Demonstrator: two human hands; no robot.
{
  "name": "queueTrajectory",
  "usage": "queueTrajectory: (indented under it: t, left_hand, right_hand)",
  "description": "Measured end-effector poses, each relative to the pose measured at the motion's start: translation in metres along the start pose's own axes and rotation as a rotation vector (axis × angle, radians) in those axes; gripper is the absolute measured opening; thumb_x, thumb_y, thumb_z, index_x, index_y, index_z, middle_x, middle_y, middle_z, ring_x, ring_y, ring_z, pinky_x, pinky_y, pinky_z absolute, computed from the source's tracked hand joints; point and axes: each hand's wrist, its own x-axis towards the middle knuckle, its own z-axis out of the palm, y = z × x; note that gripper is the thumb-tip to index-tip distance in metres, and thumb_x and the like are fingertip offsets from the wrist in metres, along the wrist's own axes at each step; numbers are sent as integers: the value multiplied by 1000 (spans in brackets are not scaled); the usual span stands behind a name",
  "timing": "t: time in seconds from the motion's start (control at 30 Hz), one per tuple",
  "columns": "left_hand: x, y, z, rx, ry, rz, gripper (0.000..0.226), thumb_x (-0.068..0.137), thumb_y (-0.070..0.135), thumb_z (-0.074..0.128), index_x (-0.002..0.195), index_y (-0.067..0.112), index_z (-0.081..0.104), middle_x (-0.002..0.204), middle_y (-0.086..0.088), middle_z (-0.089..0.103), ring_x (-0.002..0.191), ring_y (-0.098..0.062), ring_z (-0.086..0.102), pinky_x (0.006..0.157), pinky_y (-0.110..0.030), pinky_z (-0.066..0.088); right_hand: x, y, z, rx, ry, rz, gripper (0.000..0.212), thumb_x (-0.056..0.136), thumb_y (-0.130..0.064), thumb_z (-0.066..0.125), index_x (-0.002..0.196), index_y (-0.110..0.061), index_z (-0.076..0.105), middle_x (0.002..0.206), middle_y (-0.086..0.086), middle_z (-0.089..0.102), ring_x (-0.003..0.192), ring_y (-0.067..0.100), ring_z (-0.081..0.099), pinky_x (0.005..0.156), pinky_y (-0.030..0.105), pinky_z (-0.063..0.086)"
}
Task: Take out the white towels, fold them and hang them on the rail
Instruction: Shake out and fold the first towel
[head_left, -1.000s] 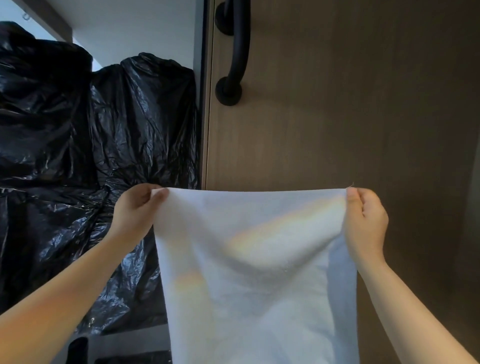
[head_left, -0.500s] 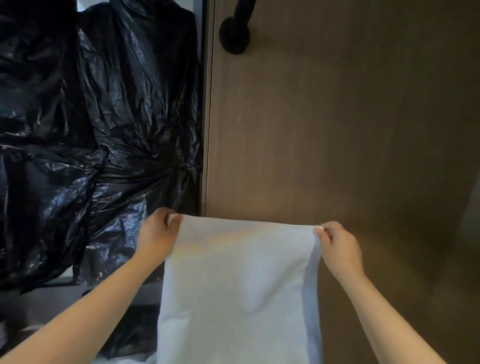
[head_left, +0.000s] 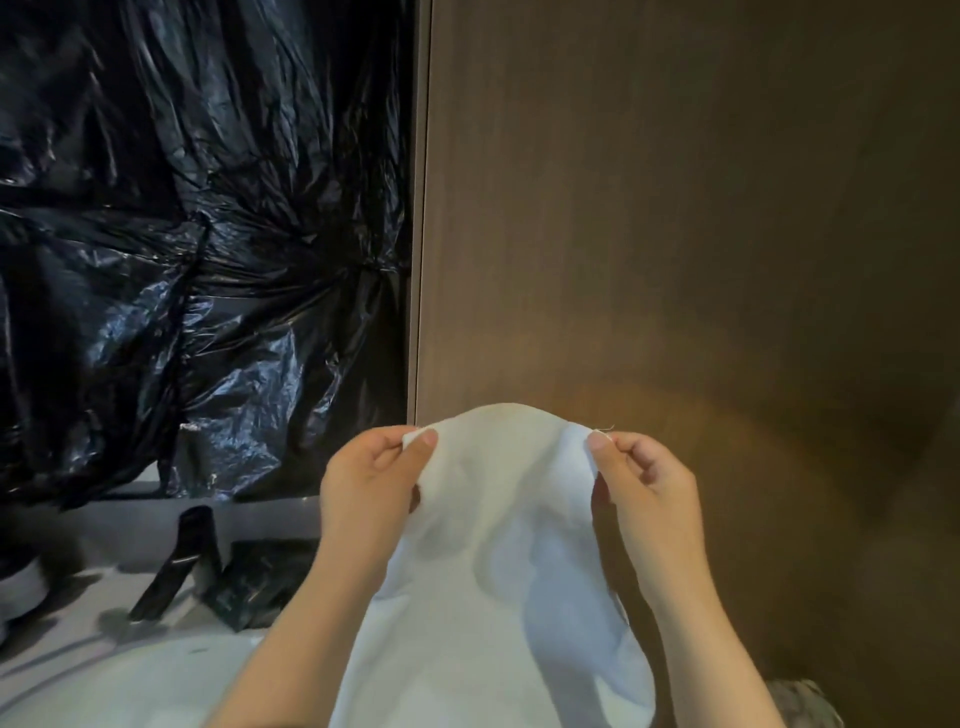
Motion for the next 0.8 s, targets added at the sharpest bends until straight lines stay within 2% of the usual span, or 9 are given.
queueTrajectory:
  t: [0.07,0.17,0.3,0.43,0.47,0.6,0.7,0.8]
  left_hand:
    - [-10,-2,3,-49,-26,-34,7,89,21,68,88,18,74,51,6,56,46,-5,48,54,-24,46]
    - [-25,-4,5,-59,-69,-51,7,88,18,68,86,19,74,54,2,63,47,-3,52,49,-14,46]
    - [-37,-10,4,-60,-114,-81,3,85,24,71,86,24,74,71,4,73,58,-6,64,58,-21,51]
    - [-44,-11,-1,-99,-138,-62,5,84,24,72,87,23,75,73,2,74,59,-6,64,57,-17,50]
    - [-45,-11,-2,-90,-139,-56,5,84,24,72,87,24,75,73,2,74,59,-7,65,58,-18,51]
    - [-48,-8,-6,-108,-186,-66,8,85,20,70,92,20,74,79,0,76,66,-11,69,63,-21,53]
    - [-50,-3,-11,-166,-232,-66,11,87,14,68,96,13,73,82,-6,76,68,-15,72,62,-21,54]
    - [-50,-2,-16,-180,-248,-51,10,88,10,66,96,9,72,79,-6,76,65,-12,70,59,-18,53]
  right_hand:
    - [-15,-1,6,49,-43,23,17,91,-30,66,78,-20,71,62,0,61,55,4,52,51,12,44]
    - [-31,-2,16,110,-137,86,14,90,-28,67,78,-20,71,62,4,62,54,10,54,49,18,45]
    - [-42,-3,25,112,-221,93,10,88,-27,69,82,-19,72,70,2,69,61,13,63,57,20,52]
    - [-48,-5,29,177,-272,91,3,88,-19,70,85,-19,71,73,8,68,62,15,61,59,24,53]
    - [-49,-5,30,189,-285,98,4,88,-18,70,89,-21,70,76,6,69,64,14,63,60,23,53]
    - [-51,-5,28,209,-384,124,31,87,-18,70,116,-29,64,92,-1,71,78,12,70,66,20,54]
    - [-53,-7,23,250,-498,89,31,88,-23,63,119,-19,66,90,3,71,77,14,70,70,20,55]
    - [-53,-7,21,245,-548,73,29,91,-24,54,115,-15,68,91,4,73,79,18,71,72,21,56]
